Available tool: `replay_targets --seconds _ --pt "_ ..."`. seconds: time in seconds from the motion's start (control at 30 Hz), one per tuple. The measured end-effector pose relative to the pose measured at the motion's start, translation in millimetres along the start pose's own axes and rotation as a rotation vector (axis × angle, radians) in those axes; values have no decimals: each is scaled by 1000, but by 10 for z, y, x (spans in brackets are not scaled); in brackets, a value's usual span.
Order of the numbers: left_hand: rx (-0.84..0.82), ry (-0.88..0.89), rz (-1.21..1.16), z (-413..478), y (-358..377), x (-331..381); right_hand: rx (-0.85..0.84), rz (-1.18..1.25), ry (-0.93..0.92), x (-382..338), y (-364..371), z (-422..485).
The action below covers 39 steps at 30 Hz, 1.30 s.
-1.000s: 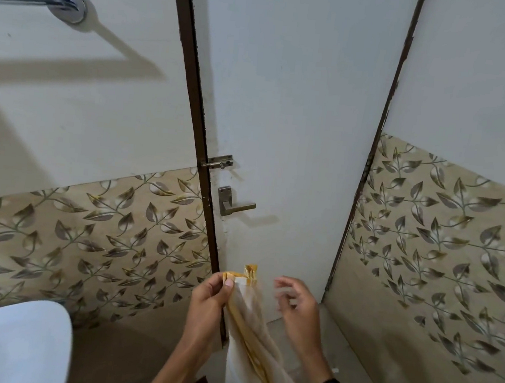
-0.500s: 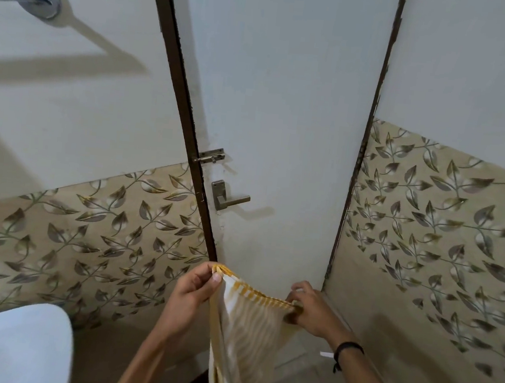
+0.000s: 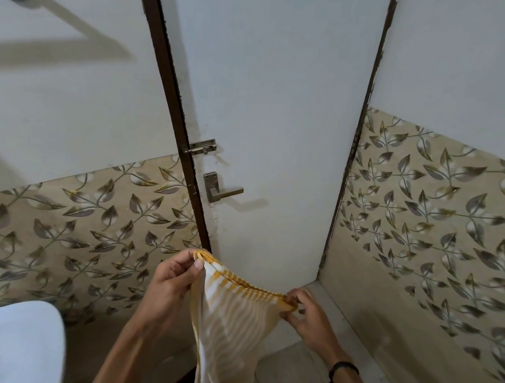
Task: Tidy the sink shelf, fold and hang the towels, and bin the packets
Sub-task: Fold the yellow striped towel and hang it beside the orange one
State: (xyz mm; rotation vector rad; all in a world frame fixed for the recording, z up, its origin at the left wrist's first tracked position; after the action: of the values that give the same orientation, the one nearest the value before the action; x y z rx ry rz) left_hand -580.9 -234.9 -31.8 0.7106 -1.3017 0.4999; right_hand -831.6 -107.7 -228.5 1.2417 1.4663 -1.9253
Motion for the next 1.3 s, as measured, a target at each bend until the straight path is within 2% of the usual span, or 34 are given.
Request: replay_targets --seconds 0.3,0.43,0.53,0.6,0.8,0.93,1.03,1.17,1.3 --pt "11 -23 62 -14 -106 0 -119 -106 11 -44 87 40" --pt "127 -49 175 8 -332 -32 -144 -252 61 -21 -146 53" --pt "272 -69 212 53 -587 -81 -143 -265 89 -111 -436 72" --pt "358 -102 233 78 -725 -104 -144 -358 92 -274 -641 67" --pt "484 -131 212 107 -924 -158 -41 -425 -82 -1005 -1199 -23" --pt "500 -110 132 151 -961 -115 78 -369 -194 -1408 -1413 -113" --pt "461 -48 52 175 -861 -42 189 -119 -197 -1555 -1513 -175" --pt "378 -55 176 191 -754 -55 283 221 -191 -1641 -1553 -194" --pt "495 -72 244 177 -767 -67 350 303 -238 -1723 -1551 -180"
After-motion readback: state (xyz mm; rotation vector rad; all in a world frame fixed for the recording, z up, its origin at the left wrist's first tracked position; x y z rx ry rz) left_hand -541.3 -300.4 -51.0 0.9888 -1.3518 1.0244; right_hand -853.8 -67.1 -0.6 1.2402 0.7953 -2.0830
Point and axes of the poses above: each hand's wrist, its own z-axis towards the middle knuckle, its own y-axis out of the palm, x = y × z, the point moved 6 cm from there along z, towards the middle knuckle, and after that the axes turned 4 degrees about -x, right-handed, at the moved point
